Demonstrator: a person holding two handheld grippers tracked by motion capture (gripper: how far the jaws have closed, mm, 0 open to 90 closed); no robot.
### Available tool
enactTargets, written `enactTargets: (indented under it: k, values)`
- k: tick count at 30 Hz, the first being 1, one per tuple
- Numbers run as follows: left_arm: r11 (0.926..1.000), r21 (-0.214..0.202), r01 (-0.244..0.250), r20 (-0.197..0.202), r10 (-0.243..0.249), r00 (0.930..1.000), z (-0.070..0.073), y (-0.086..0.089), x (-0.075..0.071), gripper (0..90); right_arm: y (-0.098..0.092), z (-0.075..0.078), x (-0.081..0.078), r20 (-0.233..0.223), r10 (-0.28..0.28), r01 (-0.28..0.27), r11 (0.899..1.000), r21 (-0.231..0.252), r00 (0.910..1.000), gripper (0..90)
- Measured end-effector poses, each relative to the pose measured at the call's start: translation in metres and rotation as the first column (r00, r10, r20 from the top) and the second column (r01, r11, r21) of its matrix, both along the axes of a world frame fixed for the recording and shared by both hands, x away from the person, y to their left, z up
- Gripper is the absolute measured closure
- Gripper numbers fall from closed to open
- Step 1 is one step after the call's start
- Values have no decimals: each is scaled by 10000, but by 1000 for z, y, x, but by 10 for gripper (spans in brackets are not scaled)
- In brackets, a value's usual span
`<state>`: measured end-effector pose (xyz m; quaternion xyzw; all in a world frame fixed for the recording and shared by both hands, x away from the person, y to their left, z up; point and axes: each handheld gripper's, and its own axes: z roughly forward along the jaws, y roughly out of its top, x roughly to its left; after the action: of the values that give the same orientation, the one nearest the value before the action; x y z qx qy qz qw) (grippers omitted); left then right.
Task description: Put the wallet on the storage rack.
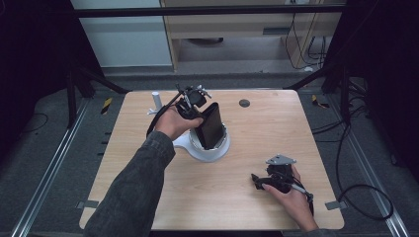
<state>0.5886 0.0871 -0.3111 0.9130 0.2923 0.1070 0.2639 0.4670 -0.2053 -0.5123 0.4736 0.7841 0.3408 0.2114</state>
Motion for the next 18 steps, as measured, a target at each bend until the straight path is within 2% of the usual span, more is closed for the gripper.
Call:
enactTargets:
  k: [9, 13, 14, 15, 18]
  values:
    - [9998, -106, -182, 169, 183, 9997, -1, 1, 1, 775, 1, 0, 0, -5, 3, -3, 10000, 20, 10000, 60]
    - [9991, -249, -349, 458, 360, 9983, 2, 3, 0, 724, 1, 0, 0, -1, 5, -5, 10000, 19, 10000, 60]
    - [9983, -407, -428, 672, 454, 9967, 4, 6, -1, 726, 1, 0, 0, -6, 1, -1, 10000, 13, 10000, 60]
    - [9980, -474, -425, 727, 459, 9963, 5, 7, -1, 726, 1, 0, 0, -6, 3, -3, 10000, 14, 10000, 60]
    - [9978, -453, -492, 984, 535, 9937, 8, 10, -3, 720, 1, 0, 0, -3, 3, -3, 10000, 8, 10000, 59]
